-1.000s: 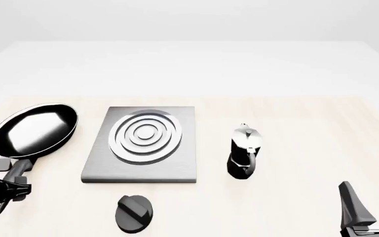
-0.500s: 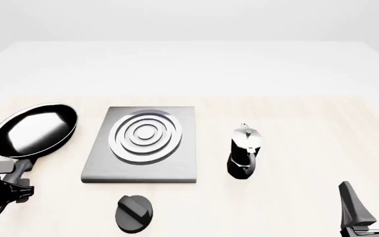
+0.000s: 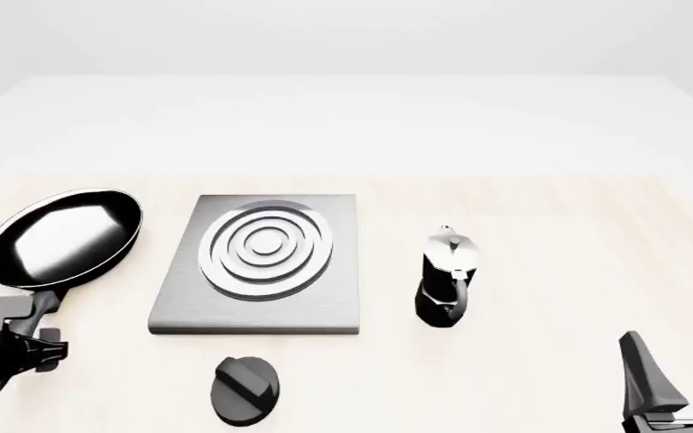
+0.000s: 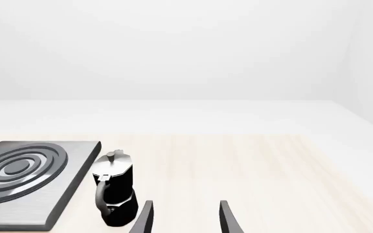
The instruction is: Turn on the stove and put the frying pan on it.
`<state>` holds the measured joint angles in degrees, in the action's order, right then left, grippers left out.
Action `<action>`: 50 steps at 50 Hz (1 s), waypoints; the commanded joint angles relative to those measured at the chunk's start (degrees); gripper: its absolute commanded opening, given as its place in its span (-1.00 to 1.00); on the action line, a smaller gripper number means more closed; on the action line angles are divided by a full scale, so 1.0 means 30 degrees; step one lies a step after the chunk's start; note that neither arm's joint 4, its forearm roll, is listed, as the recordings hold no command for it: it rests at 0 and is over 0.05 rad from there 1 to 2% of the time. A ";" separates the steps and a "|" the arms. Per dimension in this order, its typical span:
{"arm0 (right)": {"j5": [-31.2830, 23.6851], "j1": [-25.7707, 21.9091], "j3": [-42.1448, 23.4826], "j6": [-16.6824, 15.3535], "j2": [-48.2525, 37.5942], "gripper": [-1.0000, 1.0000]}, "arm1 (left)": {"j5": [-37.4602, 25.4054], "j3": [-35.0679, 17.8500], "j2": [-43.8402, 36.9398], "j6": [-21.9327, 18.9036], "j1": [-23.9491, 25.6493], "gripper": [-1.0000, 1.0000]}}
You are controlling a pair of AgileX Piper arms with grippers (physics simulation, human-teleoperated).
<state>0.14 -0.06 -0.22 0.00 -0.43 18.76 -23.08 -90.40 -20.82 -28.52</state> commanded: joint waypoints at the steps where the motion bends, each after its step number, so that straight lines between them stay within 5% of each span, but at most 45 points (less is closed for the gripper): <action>1: 0.0000 -0.0002 0.0000 -0.0001 0.0002 1.00 | 0.0138 -0.0130 -0.0351 0.0122 0.0015 1.00; 5: 0.0001 0.0000 0.0000 -0.0004 0.0003 1.00 | 0.0336 -0.0051 -0.0346 0.0201 0.0062 1.00; 6: 0.0001 0.0000 0.0000 0.0000 0.0004 1.00 | 0.0306 -0.0075 -0.0353 0.0371 0.0060 -1.00; 20: 0.0000 -0.0001 0.0000 -0.0001 -0.0003 1.00 | 0.0290 -0.0036 -0.0110 0.0423 0.0392 -1.00; 37: 0.0001 0.0000 0.0000 0.0000 0.0004 1.00 | -0.2849 -0.0957 0.3929 -0.0503 0.1295 -1.00; 50: 0.0000 -0.0001 0.0000 0.0004 0.0002 1.00 | -0.3271 -0.1310 0.4837 -0.1134 0.1257 -1.00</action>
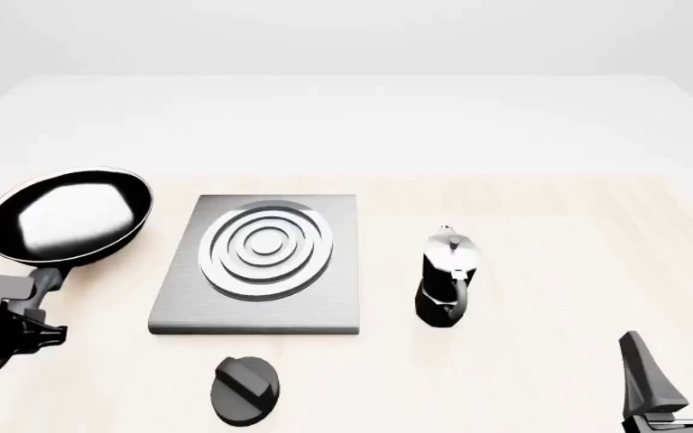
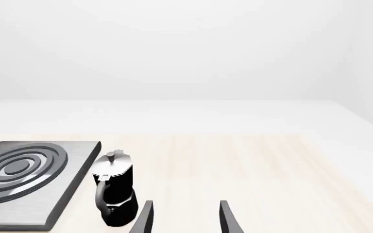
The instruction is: Turn on the stove and put the frying pan on it.
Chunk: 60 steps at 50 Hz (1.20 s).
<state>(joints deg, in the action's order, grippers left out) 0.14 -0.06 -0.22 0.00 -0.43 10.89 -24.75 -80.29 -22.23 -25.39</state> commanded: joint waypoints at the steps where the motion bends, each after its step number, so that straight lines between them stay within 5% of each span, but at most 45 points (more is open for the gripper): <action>1: 0.0000 0.0000 0.0000 -0.0002 0.0000 1.00 | -0.0837 -0.0863 0.1663 -0.0608 0.0265 -1.00; 60: -0.0001 0.0004 0.0000 0.0002 -0.0004 1.00 | -0.5333 -0.0942 0.7192 0.1258 0.6134 -1.00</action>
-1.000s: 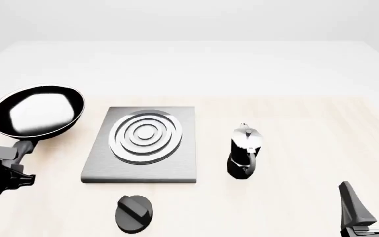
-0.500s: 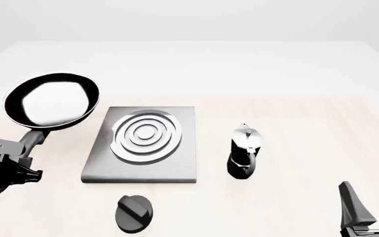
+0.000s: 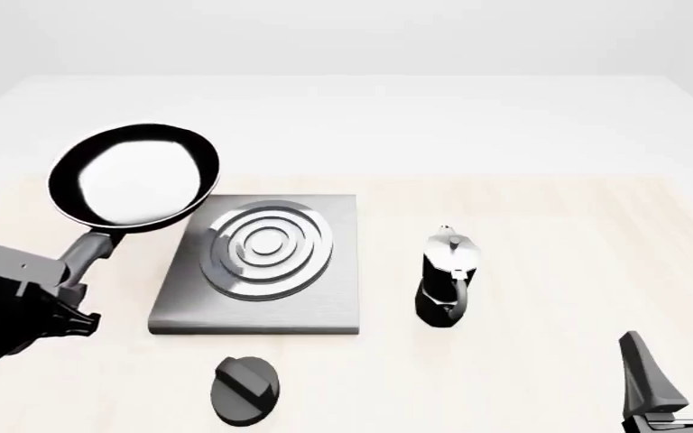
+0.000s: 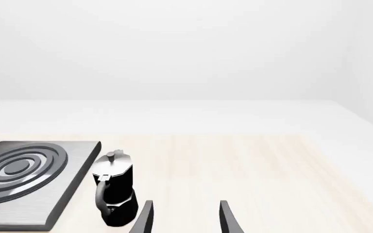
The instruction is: Turn on the stove and put the frying pan on it.
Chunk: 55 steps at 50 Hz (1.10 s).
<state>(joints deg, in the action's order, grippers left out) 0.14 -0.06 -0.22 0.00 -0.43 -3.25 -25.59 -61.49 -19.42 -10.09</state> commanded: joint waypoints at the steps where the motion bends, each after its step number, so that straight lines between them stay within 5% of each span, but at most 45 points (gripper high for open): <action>1: 0.0000 0.0002 0.0000 0.0001 0.0003 1.00 | -0.0682 -0.0573 0.1020 0.0349 0.1259 -1.00; 55: 0.0001 -0.0003 0.0000 0.0002 0.0002 1.00 | -0.1637 -0.1201 -0.0172 0.1197 0.5432 -1.00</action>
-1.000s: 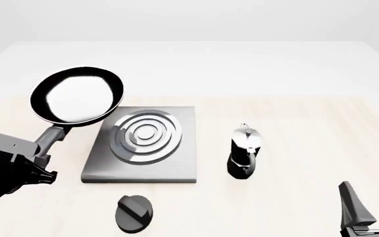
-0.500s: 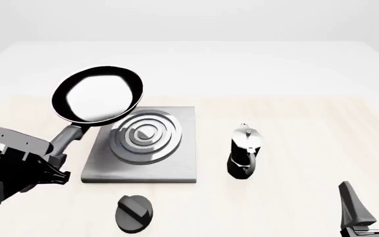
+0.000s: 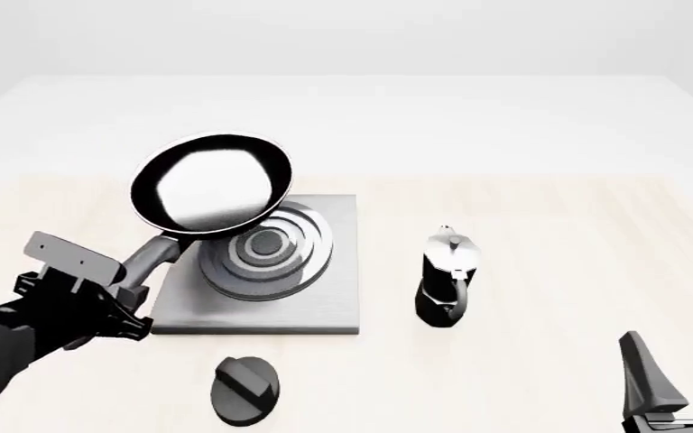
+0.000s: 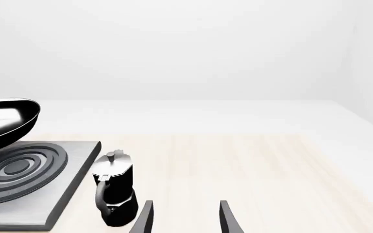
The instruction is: Turn on the stove and put the frying pan on it.
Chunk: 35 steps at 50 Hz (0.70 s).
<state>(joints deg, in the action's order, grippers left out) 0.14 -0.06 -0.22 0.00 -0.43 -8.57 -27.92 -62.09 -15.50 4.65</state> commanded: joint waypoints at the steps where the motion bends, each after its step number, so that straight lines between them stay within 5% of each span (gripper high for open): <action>1: 0.0000 -0.0001 0.0000 -0.0002 0.0002 1.00 | 0.0188 -0.0387 -0.0019 -0.0119 0.0525 -1.00; 35: 0.0000 0.0002 0.0000 0.0000 0.0003 1.00 | 0.0188 0.0325 0.0344 0.0406 0.2105 -1.00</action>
<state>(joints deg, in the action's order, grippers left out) 0.14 -0.06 -0.22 0.00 -0.43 -8.39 -26.15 -62.05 -14.12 9.73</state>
